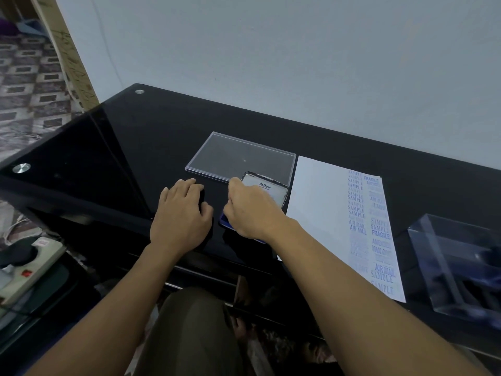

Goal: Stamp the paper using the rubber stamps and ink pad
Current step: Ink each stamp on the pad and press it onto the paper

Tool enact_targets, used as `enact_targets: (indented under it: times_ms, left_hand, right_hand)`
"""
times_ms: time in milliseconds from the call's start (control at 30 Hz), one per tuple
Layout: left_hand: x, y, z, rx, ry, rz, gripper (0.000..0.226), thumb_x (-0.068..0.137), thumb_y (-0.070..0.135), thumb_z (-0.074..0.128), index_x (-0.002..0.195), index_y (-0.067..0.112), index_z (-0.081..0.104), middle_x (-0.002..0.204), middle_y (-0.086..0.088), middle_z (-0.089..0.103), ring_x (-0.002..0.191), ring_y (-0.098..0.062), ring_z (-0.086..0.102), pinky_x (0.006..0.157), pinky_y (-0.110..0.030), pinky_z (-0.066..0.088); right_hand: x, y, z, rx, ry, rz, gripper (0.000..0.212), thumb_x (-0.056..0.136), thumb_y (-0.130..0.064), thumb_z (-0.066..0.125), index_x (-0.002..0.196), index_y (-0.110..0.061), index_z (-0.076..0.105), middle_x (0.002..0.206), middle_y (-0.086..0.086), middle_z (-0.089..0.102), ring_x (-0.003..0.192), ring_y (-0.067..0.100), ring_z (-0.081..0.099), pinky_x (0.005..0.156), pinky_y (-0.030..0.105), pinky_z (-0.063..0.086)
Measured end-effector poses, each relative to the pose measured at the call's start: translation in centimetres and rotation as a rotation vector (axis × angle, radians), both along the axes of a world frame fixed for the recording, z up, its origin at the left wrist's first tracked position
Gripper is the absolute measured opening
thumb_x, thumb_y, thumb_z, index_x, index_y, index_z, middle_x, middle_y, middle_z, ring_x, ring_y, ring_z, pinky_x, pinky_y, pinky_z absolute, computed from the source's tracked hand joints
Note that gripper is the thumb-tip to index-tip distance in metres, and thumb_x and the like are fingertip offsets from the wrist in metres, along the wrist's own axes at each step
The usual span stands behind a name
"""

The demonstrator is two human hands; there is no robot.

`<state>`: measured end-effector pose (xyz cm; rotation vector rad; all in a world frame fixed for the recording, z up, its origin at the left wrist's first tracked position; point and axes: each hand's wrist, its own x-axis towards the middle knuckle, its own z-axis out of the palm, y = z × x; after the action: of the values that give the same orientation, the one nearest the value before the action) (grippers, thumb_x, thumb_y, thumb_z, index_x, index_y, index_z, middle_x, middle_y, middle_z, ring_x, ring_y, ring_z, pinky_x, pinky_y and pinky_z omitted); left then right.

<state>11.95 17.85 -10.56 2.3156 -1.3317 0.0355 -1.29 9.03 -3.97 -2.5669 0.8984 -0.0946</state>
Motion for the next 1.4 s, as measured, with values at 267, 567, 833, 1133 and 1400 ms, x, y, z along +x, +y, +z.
enact_targets:
  times_ms: [267,567,833,1133,1400]
  left_hand:
    - [0.0,0.0,0.0,0.003,-0.009,0.0,0.041,0.092,0.021,0.051,0.131,0.007,0.056,0.145,-0.012,0.048,0.14,-0.029,0.035,0.117,-0.052,0.024]
    - [-0.1,-0.1,0.1,0.002,-0.006,0.001,0.041,0.092,0.021,0.05,0.131,0.007,0.055,0.145,-0.011,0.047,0.14,-0.028,0.035,0.117,-0.051,0.022]
    - [-0.1,0.1,-0.1,-0.005,-0.019,-0.003,0.041,0.093,0.021,0.05,0.131,0.007,0.055,0.145,-0.011,0.047,0.139,-0.028,0.036,0.117,-0.052,0.023]
    - [0.3,0.2,-0.2,-0.009,-0.013,0.002,0.042,0.094,0.026,0.049,0.133,0.012,0.053,0.147,-0.007,0.046,0.141,-0.025,0.034,0.119,-0.048,0.022]
    - [0.1,0.3,-0.2,-0.018,-0.003,0.011,0.041,0.094,0.025,0.049,0.133,0.012,0.054,0.148,-0.005,0.045,0.142,-0.023,0.032,0.119,-0.047,0.02]
  right_hand:
    - [0.5,0.1,-0.7,-0.071,0.043,-0.005,0.025,0.097,-0.016,0.046,0.077,-0.016,0.03,0.081,0.006,0.045,0.058,0.016,0.037,0.057,0.035,0.032]
    - [0.1,0.2,-0.3,0.037,-0.018,-0.07,0.016,0.096,-0.016,0.047,0.089,-0.015,0.034,0.072,0.007,0.047,0.063,0.023,0.044,0.051,0.034,0.029]
    - [-0.1,0.5,0.0,0.001,0.015,-0.053,0.016,0.098,-0.017,0.044,0.088,-0.017,0.032,0.07,0.006,0.047,0.061,0.024,0.045,0.048,0.033,0.026]
    - [-1.1,-0.3,1.2,0.015,0.006,-0.048,0.007,0.1,-0.022,0.042,0.097,-0.015,0.043,0.086,0.009,0.06,0.078,0.028,0.056,0.068,0.043,0.048]
    - [-3.6,-1.1,0.8,-0.064,0.057,-0.046,0.008,0.098,-0.022,0.044,0.094,-0.015,0.043,0.085,0.007,0.057,0.076,0.028,0.053,0.061,0.039,0.045]
